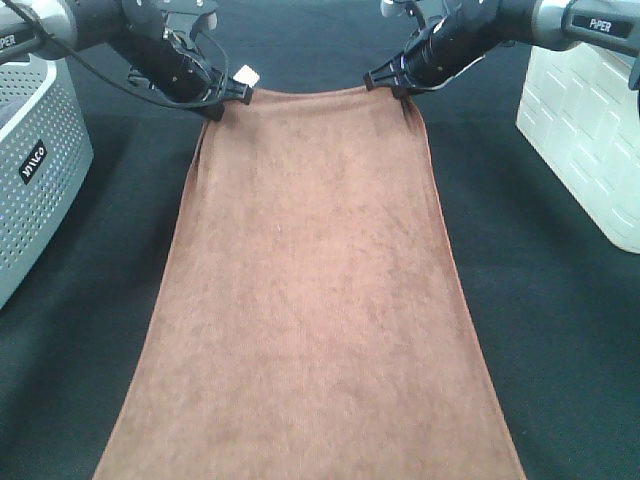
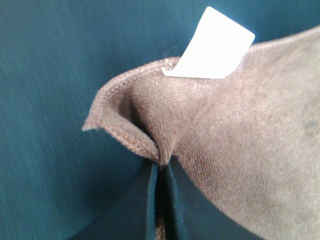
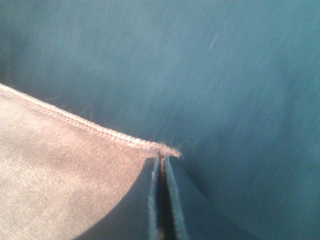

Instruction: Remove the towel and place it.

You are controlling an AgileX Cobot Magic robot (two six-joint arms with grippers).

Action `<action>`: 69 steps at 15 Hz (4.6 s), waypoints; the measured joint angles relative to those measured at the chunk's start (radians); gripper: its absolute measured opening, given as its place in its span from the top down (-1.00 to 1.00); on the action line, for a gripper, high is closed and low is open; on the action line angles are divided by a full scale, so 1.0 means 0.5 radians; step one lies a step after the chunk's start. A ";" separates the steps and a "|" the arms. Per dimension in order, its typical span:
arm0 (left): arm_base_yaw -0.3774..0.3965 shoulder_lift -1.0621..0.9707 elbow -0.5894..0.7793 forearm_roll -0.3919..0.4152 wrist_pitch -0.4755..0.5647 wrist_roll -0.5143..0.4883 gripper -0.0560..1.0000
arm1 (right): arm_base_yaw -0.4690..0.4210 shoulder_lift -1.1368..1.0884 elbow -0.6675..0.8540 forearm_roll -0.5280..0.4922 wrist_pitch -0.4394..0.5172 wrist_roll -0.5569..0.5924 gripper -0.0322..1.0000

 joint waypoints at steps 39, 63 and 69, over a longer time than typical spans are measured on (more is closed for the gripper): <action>0.000 0.394 0.000 0.044 -1.084 0.004 -0.15 | -0.052 0.380 -0.012 0.240 -0.690 -0.016 -0.38; 0.596 -1.234 0.266 0.086 1.016 -0.150 -0.69 | -0.380 -1.370 0.254 -0.138 1.466 0.444 -0.51; 0.596 -2.460 1.754 0.118 0.922 -0.122 -0.69 | -0.374 -2.632 1.684 -0.094 1.426 0.586 -0.51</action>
